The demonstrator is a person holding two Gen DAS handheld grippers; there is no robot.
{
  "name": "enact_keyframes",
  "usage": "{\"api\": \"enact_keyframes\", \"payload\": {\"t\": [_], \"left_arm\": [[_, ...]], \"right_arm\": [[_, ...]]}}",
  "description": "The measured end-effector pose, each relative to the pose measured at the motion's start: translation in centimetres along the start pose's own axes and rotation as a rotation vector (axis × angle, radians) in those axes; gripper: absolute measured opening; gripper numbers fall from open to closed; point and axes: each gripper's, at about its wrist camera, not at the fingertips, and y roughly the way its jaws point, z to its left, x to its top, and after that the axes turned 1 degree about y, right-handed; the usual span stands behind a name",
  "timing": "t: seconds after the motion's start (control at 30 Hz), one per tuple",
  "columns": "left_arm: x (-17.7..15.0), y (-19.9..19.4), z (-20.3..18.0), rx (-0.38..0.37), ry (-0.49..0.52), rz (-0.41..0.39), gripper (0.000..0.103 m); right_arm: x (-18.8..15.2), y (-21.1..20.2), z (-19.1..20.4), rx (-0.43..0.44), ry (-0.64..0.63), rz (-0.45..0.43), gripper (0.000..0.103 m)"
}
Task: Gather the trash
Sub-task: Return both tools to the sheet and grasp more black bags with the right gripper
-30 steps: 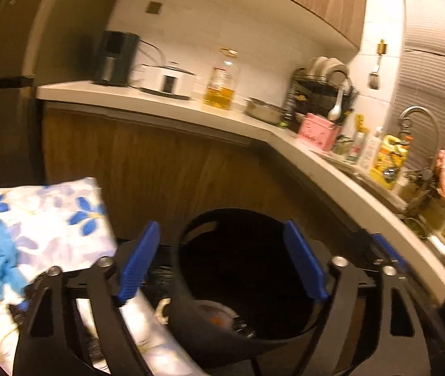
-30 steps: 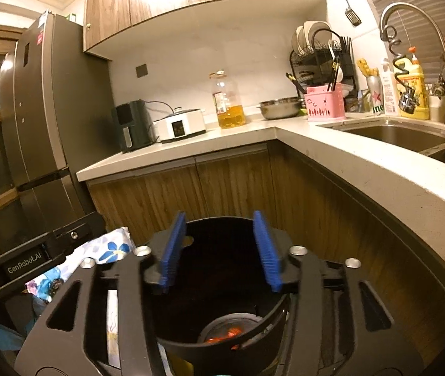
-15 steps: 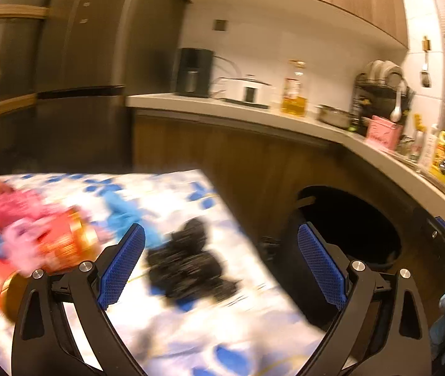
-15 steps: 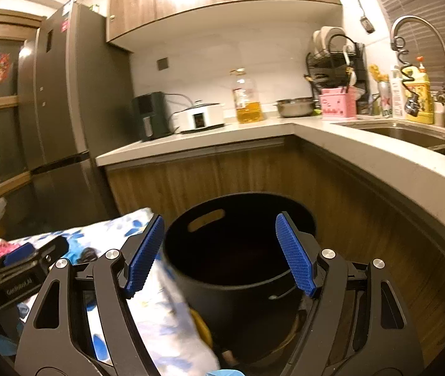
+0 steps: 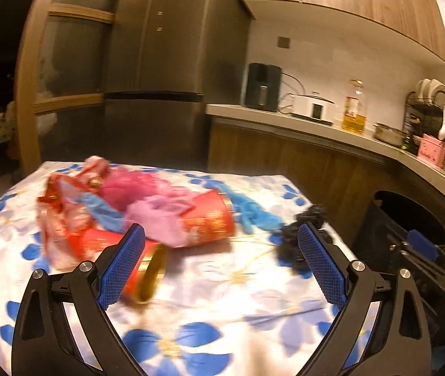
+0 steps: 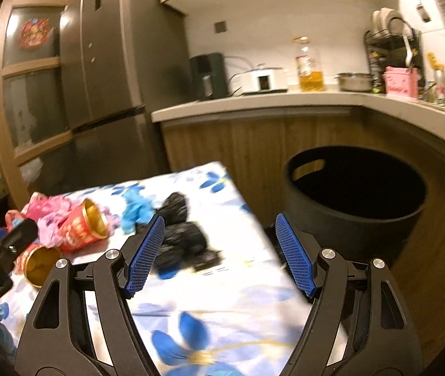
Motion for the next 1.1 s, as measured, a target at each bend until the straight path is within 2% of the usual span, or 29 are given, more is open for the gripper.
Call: {"api": "enact_keyframes", "payload": {"t": [0.2,0.33,0.63,0.73,0.8,0.83,0.9,1.0,1.1], "left_arm": [[-0.3,-0.5,4.1,0.07,-0.052,0.003,0.094],[-0.5,-0.7,6.7,0.116,-0.082,0.001,0.094],[-0.5,-0.8,10.2,0.185,-0.129,-0.009,0.094],[-0.4,-0.6,10.5,0.207,-0.121,-0.019,0.094],[-0.2,-0.4,11.2,0.219,-0.129,-0.02,0.094],[-0.2,-0.3,11.6,0.224,-0.134,-0.019,0.094],[-0.1,-0.2,12.4,0.251,-0.143,-0.02,0.094],[0.2,-0.1,13.5,0.275,-0.163,-0.019,0.094],[0.3,0.1,14.6,0.286,-0.189,-0.004,0.094]], "right_arm": [[-0.8,2.9,2.6,0.004,-0.015,0.048,0.073],[-0.6,4.5,2.9,-0.005,0.01,0.066,0.073],[-0.1,8.5,2.6,-0.043,0.06,0.117,0.072],[-0.6,9.6,2.8,-0.046,0.051,0.157,0.062],[-0.8,10.0,2.9,-0.044,0.044,0.175,0.047],[-0.9,10.1,2.9,-0.038,0.042,0.181,0.044],[-1.0,10.4,3.0,-0.024,0.033,0.194,0.026],[-1.1,10.5,3.2,-0.01,0.017,0.196,0.013],[-1.0,9.8,3.6,0.003,0.005,0.172,0.006]]}}
